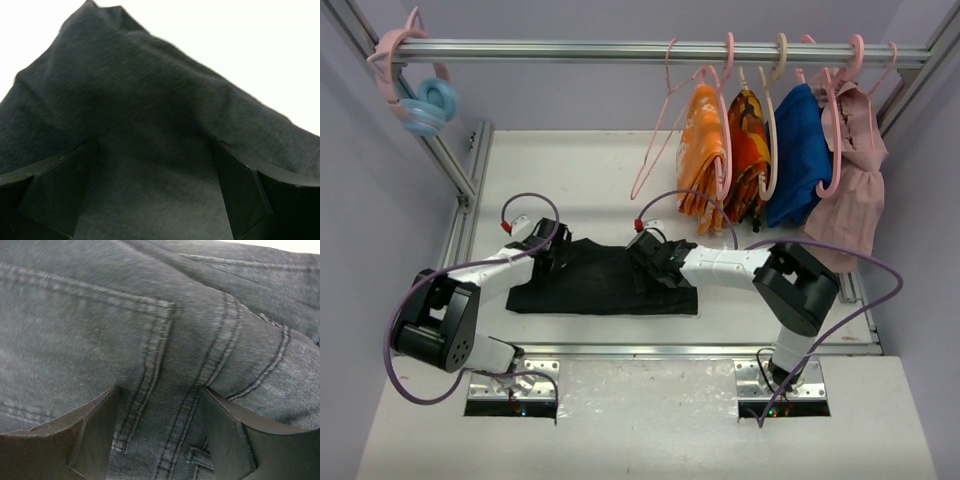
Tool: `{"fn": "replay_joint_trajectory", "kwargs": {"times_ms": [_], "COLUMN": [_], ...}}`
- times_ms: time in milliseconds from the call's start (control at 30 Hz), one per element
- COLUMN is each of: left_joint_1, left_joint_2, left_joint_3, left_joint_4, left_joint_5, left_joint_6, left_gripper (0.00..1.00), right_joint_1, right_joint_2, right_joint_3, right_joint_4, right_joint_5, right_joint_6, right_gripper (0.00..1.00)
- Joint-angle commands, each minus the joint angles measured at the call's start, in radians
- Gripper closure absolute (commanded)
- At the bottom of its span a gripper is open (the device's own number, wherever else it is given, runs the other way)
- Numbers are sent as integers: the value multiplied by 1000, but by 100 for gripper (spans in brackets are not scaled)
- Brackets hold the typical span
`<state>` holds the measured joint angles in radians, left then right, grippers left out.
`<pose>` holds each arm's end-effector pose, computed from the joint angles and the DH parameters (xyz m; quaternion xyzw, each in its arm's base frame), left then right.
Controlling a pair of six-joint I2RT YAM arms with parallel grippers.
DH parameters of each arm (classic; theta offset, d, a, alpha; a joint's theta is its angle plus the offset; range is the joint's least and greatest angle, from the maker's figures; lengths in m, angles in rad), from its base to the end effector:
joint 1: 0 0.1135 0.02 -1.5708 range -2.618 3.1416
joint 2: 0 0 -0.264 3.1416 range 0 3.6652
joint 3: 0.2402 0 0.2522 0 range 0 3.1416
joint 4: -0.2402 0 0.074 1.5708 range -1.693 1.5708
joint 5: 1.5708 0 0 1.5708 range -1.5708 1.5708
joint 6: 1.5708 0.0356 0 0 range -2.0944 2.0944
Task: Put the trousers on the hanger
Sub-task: Fold the trousers at the center of the board, then pick up the hanger from the clothesline.
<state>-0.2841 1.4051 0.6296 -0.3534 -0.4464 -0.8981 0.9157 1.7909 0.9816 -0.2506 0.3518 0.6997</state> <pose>0.2335 -0.0522 0.1493 -0.3338 0.8923 0.0602 0.2978 0.2185 0.2642 0.1415 -0.0587 0.9518 0.0628 0.2943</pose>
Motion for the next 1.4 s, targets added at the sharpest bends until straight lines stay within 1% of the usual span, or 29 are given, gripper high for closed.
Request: {"fn": "replay_joint_trajectory", "kwargs": {"times_ms": [0, 67, 167, 233, 300, 400, 533, 600, 667, 833, 900, 933, 1033, 1133, 1267, 1333, 1367], "left_joint_1": [18, 19, 18, 18, 16, 16, 17, 17, 17, 17, 16, 17, 17, 17, 17, 17, 17], "left_joint_2": [-125, -188, -253, -295, -371, -489, -638, -674, -724, -767, -770, -767, -756, -748, -746, -744, -741], "left_joint_3": [-76, -102, -77, -46, 10, 61, 96, 123, 150, 209, 216, 214, 207, 195, 185, 186, 190], "left_joint_4": [-47, -42, -55, -63, -93, -135, -200, -241, -271, -313, -317, -313, -300, -295, -282, -279, -281], "left_joint_5": [35, 49, 75, 98, 130, 160, 177, 179, 174, 188, 192, 205, 225, 235, 242, 242, 242], "left_joint_6": [-92, -101, -62, -28, 17, 55, 89, 109, 126, 172, 182, 191, 208, 209, 215, 220, 222], "left_gripper": [0, 0, 0, 0, 0, 0, 0, 0, 0, 0, 0, 0, 0, 0, 0, 0, 0], "right_joint_1": [-35, -33, -11, 7, 55, 113, 193, 224, 269, 278, 278, 276, 273, 251, 138, 89, 72], "right_joint_2": [-3, -75, -167, -229, -329, -426, -479, -494, -504, -492, -489, -483, -470, -431, -363, -316, -286], "right_joint_3": [-87, -144, -154, -118, -59, -5, 86, 116, 190, 350, 399, 444, 556, 645, 746, 765, 785], "right_joint_4": [46, 67, 42, -4, -79, -149, -289, -319, -389, -500, -521, -528, -530, -530, -530, -530, -529], "right_joint_5": [-4, -17, -24, -29, 28, 70, 160, 189, 254, 324, 337, 359, 418, 446, 407, 377, 411], "right_joint_6": [92, 93, 59, 30, -2, -6, 19, 17, 13, -25, -48, -95, -161, -229, -256, -253, -266], "right_gripper": [32, 32, 28, 25, 25, 25, 26, 27, 28, 27, 27, 26, 26, 26, 27, 28, 29]}}
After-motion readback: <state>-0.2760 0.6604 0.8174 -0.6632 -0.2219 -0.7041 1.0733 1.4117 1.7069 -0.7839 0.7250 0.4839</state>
